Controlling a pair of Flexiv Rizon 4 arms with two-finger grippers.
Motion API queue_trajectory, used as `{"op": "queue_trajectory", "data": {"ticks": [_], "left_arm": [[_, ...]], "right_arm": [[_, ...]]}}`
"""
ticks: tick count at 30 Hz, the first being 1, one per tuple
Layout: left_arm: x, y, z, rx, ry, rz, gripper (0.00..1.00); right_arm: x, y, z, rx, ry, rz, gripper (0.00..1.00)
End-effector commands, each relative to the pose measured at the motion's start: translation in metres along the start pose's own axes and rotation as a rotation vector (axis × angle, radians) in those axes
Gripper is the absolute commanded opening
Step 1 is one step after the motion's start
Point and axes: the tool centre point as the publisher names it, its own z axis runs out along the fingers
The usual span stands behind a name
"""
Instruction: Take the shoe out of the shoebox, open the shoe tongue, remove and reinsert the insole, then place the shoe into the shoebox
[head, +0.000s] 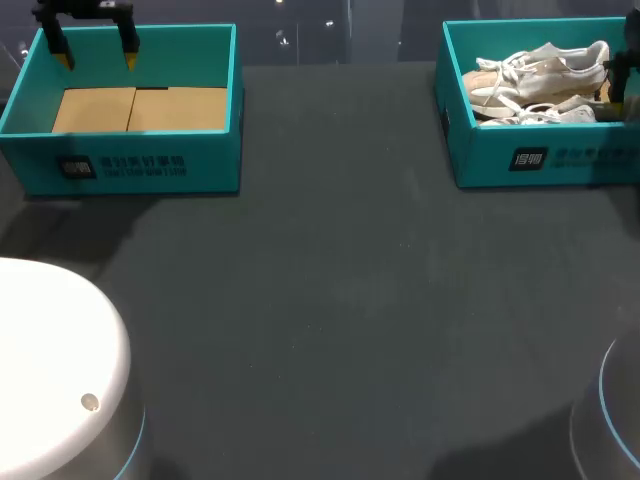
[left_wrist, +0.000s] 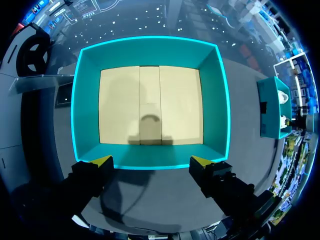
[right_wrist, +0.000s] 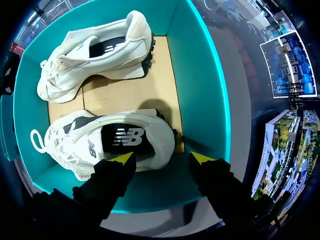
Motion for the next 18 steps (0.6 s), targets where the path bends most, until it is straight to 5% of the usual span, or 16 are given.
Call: {"op": "queue_trajectory", "data": {"ticks": [1, 18], "left_arm": [[0.0, 0.0, 0.0, 0.0, -0.001, 0.0, 1.0], [0.0, 0.0, 0.0, 0.0, -0.001, 0.0, 1.0]], "right_arm": [[-0.001, 0.006, 0.012, 0.007, 0.007, -0.001, 0.65], [-0.003, 0.009, 0.038, -0.012, 0.036, 0.003, 0.67]]}}
